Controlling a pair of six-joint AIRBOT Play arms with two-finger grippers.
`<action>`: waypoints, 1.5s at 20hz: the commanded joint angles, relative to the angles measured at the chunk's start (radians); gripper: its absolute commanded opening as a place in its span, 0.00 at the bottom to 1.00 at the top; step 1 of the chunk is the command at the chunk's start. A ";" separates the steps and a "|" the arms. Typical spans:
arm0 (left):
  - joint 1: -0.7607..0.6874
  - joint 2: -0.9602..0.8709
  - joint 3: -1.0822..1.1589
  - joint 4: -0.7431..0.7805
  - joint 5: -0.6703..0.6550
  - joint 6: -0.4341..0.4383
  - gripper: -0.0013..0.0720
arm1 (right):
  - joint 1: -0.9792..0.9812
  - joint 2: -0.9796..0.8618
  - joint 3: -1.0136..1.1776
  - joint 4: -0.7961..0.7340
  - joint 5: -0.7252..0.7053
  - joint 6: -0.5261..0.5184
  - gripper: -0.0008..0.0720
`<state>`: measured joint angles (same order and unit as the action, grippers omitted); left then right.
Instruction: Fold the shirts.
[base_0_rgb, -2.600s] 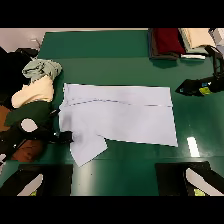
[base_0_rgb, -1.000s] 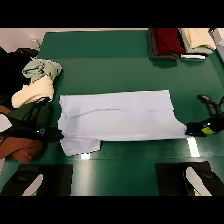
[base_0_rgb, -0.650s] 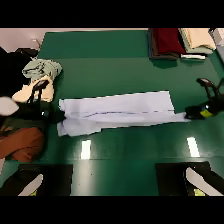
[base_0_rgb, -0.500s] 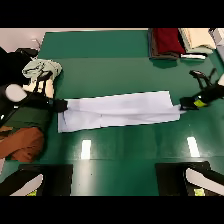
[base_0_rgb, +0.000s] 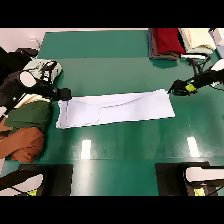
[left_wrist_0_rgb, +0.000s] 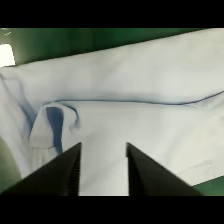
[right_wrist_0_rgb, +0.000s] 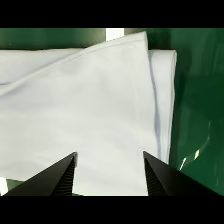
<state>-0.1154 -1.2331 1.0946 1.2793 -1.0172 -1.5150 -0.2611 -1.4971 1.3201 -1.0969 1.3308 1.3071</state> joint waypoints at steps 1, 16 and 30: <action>0.000 -0.008 0.021 -0.033 -0.032 -0.003 0.13 | -0.118 -0.021 -0.045 0.060 0.042 -0.079 0.75; -0.338 -0.225 0.061 -0.245 0.230 -0.082 0.05 | -0.050 -0.077 -0.206 0.346 -0.074 -0.227 0.03; -0.475 -0.537 0.338 -0.299 0.244 -0.074 0.05 | 0.278 0.203 0.264 0.424 0.051 -0.039 0.03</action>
<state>-0.5816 -1.7531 1.4193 0.9894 -0.7811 -1.5917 -0.0677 -1.3064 1.5047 -0.6773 1.3834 1.2316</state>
